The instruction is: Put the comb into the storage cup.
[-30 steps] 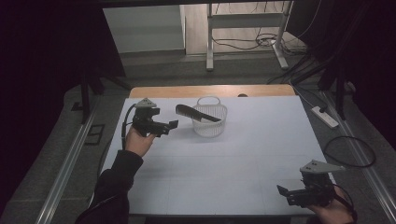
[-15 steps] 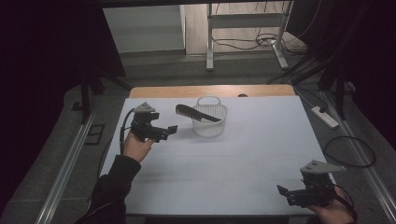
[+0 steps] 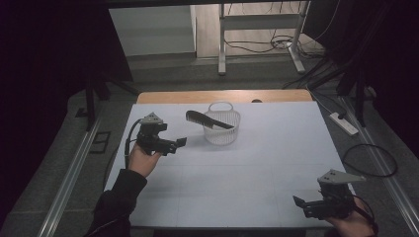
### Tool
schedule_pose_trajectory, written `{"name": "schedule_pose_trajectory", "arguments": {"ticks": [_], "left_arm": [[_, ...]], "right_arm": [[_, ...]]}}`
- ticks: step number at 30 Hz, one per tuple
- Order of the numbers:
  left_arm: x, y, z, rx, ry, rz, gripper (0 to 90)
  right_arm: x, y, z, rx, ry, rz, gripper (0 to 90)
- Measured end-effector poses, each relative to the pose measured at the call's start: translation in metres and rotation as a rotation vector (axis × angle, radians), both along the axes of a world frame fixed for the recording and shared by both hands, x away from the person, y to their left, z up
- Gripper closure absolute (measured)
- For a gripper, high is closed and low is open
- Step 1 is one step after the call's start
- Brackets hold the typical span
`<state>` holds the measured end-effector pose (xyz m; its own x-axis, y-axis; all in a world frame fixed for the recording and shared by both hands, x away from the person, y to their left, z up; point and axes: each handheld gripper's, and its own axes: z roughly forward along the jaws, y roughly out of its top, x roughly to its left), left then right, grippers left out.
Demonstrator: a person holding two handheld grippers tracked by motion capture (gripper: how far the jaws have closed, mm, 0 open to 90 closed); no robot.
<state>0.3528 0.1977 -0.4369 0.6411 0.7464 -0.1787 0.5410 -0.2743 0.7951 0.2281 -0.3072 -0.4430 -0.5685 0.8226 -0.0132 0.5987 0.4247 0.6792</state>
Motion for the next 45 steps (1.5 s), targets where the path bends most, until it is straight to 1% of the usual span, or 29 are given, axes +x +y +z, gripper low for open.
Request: {"name": "schedule_pose_trajectory", "arguments": {"ticks": [2, 9, 14, 20, 24, 30, 45], "left_arm": [[-0.001, 0.0, 0.0, 0.003, 0.006, -0.003, 0.0], [-0.009, -0.001, -0.001, 0.004, 0.008, -0.007, 0.0], [-0.013, 0.001, -0.002, -0.003, 0.015, -0.008, 0.0], [-0.02, 0.006, -0.003, -0.012, 0.014, -0.001, 0.0], [-0.025, 0.007, -0.004, -0.004, 0.016, 0.002, 0.0], [-0.032, 0.007, -0.003, 0.019, 0.013, 0.003, 0.0], [-0.054, 0.016, -0.001, 0.015, 0.007, 0.015, 0.0]], "right_arm": [[0.0, 0.0, 0.0, 0.0, 0.0, 0.0, 0.0], [0.0, 0.0, 0.0, 0.0, -0.003, 0.0, 0.0], [0.0, 0.0, 0.0, 0.001, -0.002, 0.0, 0.0], [0.0, 0.0, 0.0, 0.0, -0.001, 0.0, 0.0], [0.0, 0.0, 0.0, -0.001, 0.001, 0.002, 0.0], [0.0, 0.0, 0.0, -0.003, 0.0, 0.003, 0.0], [0.0, 0.001, 0.0, -0.005, -0.001, 0.003, 0.0]]}}
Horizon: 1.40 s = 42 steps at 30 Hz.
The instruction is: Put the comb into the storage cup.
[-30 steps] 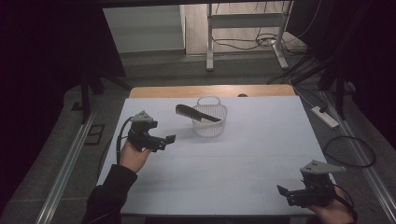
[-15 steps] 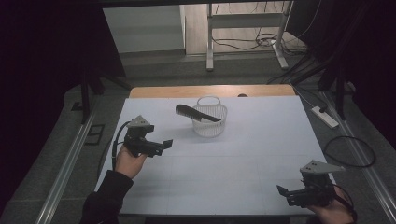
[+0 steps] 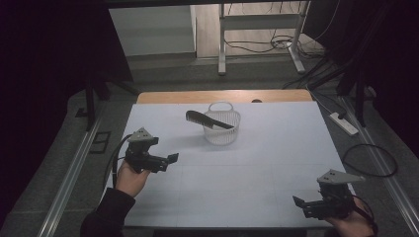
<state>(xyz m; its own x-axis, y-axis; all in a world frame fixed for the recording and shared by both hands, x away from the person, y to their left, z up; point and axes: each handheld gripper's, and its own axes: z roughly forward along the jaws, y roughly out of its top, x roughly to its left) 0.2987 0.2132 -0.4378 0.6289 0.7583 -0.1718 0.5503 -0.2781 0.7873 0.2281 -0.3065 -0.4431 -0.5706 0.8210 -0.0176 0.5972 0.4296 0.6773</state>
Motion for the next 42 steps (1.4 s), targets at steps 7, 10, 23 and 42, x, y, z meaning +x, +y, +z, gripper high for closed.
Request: {"name": "schedule_pose_trajectory", "arguments": {"ticks": [7, 10, 23, 42], "left_arm": [[-0.011, 0.002, -0.001, 0.002, -0.005, 0.007, 0.0], [-0.015, 0.003, -0.002, 0.006, -0.006, 0.009, 0.0], [-0.031, 0.012, -0.004, -0.005, -0.003, 0.023, 0.0], [-0.053, 0.026, -0.006, -0.02, -0.004, 0.056, 0.0]], "right_arm": [[0.0, 0.0, 0.0, 0.001, 0.002, -0.002, 0.0], [0.0, 0.0, 0.0, 0.001, 0.003, -0.001, 0.0], [0.0, 0.0, 0.0, 0.002, 0.005, -0.002, 0.0], [0.0, 0.0, 0.0, 0.002, 0.007, 0.001, 0.0]]}}
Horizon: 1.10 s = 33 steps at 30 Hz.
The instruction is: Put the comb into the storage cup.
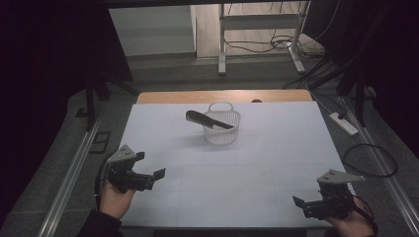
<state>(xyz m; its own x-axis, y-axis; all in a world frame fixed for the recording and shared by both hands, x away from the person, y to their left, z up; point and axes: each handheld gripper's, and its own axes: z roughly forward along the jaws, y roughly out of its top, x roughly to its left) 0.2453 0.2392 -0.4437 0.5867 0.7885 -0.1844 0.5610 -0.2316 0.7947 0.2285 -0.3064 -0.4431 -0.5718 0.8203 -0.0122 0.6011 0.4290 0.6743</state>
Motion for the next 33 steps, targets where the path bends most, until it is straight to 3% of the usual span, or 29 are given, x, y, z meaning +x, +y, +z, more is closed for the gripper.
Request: {"name": "schedule_pose_trajectory", "arguments": {"ticks": [33], "left_arm": [[-0.036, 0.022, -0.005, 0.028, 0.001, 0.064, 0.0]], "right_arm": [[0.0, 0.0, 0.0, -0.004, -0.001, -0.003, 0.0]]}}
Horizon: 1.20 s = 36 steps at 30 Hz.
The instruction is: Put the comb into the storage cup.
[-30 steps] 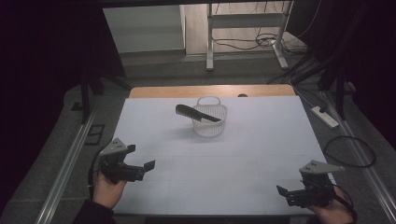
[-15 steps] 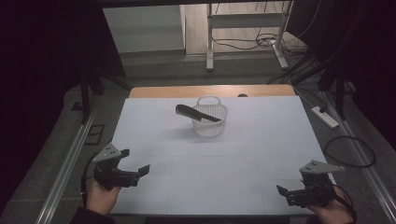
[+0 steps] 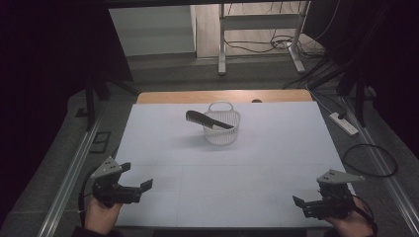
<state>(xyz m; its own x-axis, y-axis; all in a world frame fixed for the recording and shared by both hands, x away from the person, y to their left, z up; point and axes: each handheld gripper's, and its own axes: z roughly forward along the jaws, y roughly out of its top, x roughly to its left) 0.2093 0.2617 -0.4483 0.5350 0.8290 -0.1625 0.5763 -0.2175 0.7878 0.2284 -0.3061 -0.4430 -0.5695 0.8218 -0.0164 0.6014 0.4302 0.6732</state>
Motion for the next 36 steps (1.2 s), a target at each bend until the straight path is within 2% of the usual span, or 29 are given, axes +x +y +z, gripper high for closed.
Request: {"name": "schedule_pose_trajectory", "arguments": {"ticks": [18, 36], "left_arm": [[-0.015, 0.009, -0.004, 0.021, 0.02, 0.02, 0.0], [-0.029, 0.012, -0.013, 0.08, 0.093, 0.043, 0.0]], "right_arm": [[0.0, 0.0, 0.0, -0.002, -0.001, -0.002, 0.0], [0.0, 0.001, 0.0, -0.006, -0.002, -0.005, 0.0]]}}
